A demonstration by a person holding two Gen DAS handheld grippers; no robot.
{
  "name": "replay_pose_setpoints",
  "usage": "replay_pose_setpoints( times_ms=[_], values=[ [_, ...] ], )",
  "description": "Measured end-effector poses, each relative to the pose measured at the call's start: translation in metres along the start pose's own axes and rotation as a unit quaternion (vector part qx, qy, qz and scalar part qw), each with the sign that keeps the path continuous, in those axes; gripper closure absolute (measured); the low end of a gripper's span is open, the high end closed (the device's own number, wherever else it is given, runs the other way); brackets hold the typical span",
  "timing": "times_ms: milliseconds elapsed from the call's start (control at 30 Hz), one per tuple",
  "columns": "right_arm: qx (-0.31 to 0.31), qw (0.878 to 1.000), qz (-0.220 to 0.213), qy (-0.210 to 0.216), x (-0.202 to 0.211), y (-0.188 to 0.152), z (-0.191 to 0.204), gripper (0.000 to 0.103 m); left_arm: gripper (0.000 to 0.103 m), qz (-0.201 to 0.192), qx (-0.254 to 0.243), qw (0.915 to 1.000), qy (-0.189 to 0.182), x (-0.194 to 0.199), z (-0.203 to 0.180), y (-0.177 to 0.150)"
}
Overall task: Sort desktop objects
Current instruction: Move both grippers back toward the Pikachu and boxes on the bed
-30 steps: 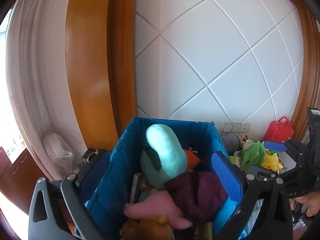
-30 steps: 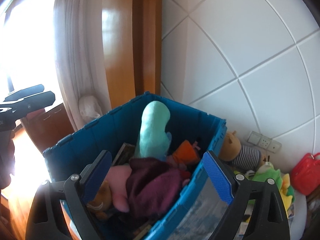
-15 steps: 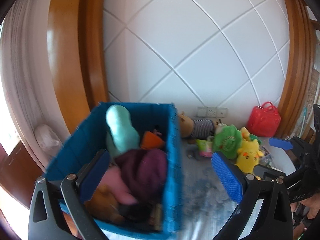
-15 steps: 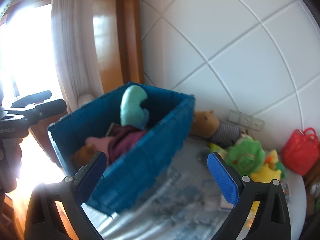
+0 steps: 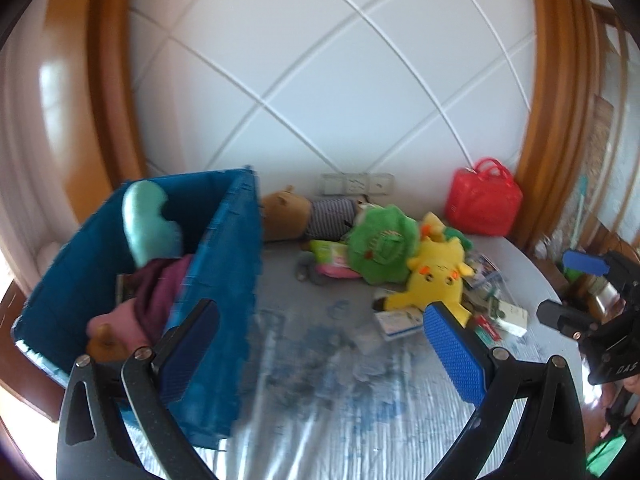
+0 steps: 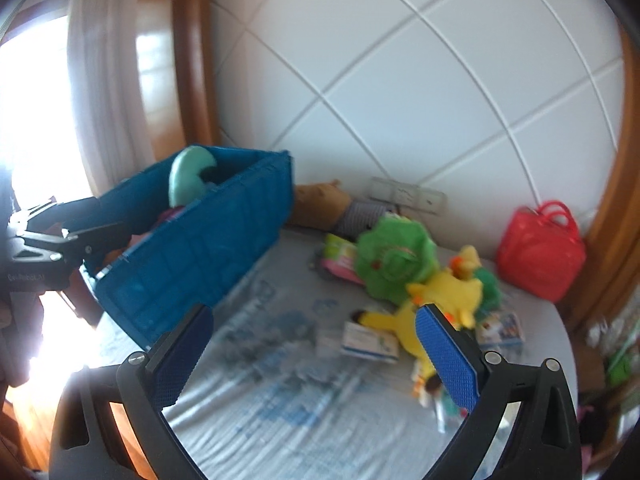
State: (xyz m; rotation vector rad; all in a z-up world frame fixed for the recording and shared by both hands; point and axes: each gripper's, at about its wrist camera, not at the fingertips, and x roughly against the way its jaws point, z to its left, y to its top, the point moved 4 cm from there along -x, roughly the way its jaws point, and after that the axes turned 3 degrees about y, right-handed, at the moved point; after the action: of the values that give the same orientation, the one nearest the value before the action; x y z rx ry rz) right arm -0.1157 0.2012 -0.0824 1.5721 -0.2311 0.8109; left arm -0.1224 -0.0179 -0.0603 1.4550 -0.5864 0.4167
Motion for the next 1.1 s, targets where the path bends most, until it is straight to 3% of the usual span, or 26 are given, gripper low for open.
replay_pose_setpoints(
  times_ms=[200,467,667,833,1000,1100],
  values=[
    [-0.046,0.998,0.022,-0.045,0.006,-0.034,-0.059,0.001,0.000,0.017,-0.025,0.9986,-0.044,-0.052,-0.049,-0.011],
    [-0.098,0.986,0.058,-0.118,0.000,-0.071,-0.122,0.001,0.000,0.061,-0.065,0.9905,-0.105,-0.156,-0.100,-0.035],
    [-0.151,0.973,0.092,-0.145,-0.020,-0.111,-0.169,0.001,0.000,0.090,-0.112,0.9782,-0.150,-0.254,-0.140,-0.074],
    [-0.164,0.967,0.133,-0.144,-0.044,-0.147,-0.194,0.001,0.000,0.103,-0.184,0.9623,-0.172,-0.339,-0.169,-0.106],
    [-0.167,0.960,0.175,-0.138,-0.067,-0.175,-0.212,0.001,0.000,0.111,-0.243,0.9501,-0.161,-0.390,-0.173,-0.124],
    [-0.174,0.957,0.189,-0.137,-0.075,-0.184,-0.218,0.001,0.000,0.121,-0.277,0.9378,-0.171,-0.409,-0.177,-0.133]
  ],
)
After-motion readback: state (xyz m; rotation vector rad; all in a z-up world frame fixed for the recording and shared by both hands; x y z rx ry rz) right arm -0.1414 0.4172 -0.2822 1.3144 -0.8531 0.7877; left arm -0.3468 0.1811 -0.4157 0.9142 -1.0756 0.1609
